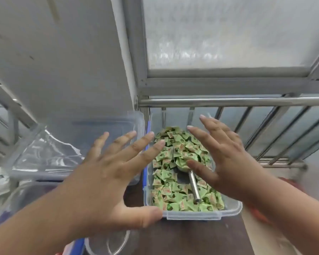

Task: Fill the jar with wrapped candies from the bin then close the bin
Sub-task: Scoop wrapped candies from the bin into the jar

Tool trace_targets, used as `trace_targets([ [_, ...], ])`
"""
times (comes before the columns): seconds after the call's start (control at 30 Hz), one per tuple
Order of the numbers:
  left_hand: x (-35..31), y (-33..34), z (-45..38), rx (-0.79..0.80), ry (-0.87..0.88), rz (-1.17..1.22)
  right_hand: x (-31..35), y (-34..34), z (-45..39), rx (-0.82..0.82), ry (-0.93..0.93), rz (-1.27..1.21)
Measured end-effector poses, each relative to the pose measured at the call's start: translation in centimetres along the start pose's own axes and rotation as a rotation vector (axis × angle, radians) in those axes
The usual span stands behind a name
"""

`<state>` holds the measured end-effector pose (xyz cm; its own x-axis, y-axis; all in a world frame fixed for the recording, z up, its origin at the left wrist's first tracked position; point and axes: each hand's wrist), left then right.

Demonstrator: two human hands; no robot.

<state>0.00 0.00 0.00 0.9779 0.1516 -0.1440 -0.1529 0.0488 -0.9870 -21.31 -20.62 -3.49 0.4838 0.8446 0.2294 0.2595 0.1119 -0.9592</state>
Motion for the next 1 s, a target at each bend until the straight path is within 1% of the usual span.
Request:
trace_targets([
  [0.07,1.0,2.5,0.3,-0.057,0.073,-0.037,-0.2,3.5,0.2,0.023,-0.035,0.002],
  [0.13,2.0,5.1,0.9,-0.078,0.097,-0.076,-0.7,6.8,0.5,0.050,-0.037,0.009],
  [0.2,2.5,7.2,1.5,-0.156,0.129,-0.103,-0.6,8.8,0.8,0.061,-0.039,0.017],
  [0.27,2.7,8.0,1.9,-0.165,0.117,-0.097,-0.7,9.1,0.8,0.073,-0.005,0.012],
  [0.33,2.7,8.3,2.4,-0.177,0.070,-0.097,0.0,8.8,1.1,0.072,-0.006,0.042],
  [0.4,2.6,8.3,2.5,-0.150,0.035,-0.076,0.6,8.7,1.5,0.064,-0.028,0.104],
  [0.47,2.5,8.2,2.7,-0.127,-0.001,-0.079,1.5,8.6,2.2,0.099,0.000,0.129],
  [0.5,2.3,8.1,3.0,-0.103,-0.014,-0.094,1.9,8.6,2.6,0.126,0.030,0.102],
  [0.57,1.9,7.7,3.7,-0.084,-0.022,-0.097,2.6,8.5,3.4,0.154,0.098,-0.029],
  [0.63,1.4,7.7,5.0,-0.066,-0.034,-0.075,3.1,8.4,4.2,0.157,0.182,-0.146],
  [0.7,1.2,8.4,6.3,-0.062,-0.048,-0.051,3.6,8.0,5.2,0.176,0.242,-0.171],
  [0.77,1.0,9.5,7.4,-0.064,-0.063,-0.017,4.4,7.7,6.4,0.223,0.260,-0.143],
  [0.83,1.0,10.7,8.5,-0.095,-0.042,0.065,5.1,7.6,8.1,0.286,0.257,-0.105],
  [0.93,2.0,11.2,9.2,-0.191,0.001,0.309,6.5,7.4,10.3,0.390,0.254,-0.056],
  [1.0,2.5,11.4,9.0,-0.239,-0.006,0.439,7.4,7.1,11.0,0.410,0.308,-0.033],
])
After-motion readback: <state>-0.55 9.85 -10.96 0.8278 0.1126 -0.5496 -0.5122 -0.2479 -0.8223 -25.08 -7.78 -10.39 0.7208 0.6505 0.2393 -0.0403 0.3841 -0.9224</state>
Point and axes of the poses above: each hand's wrist, its own z-axis away from the middle knuckle, its own y-axis out of the palm, x = y × z, and after that the axes turned 3 degrees about -y, right-handed
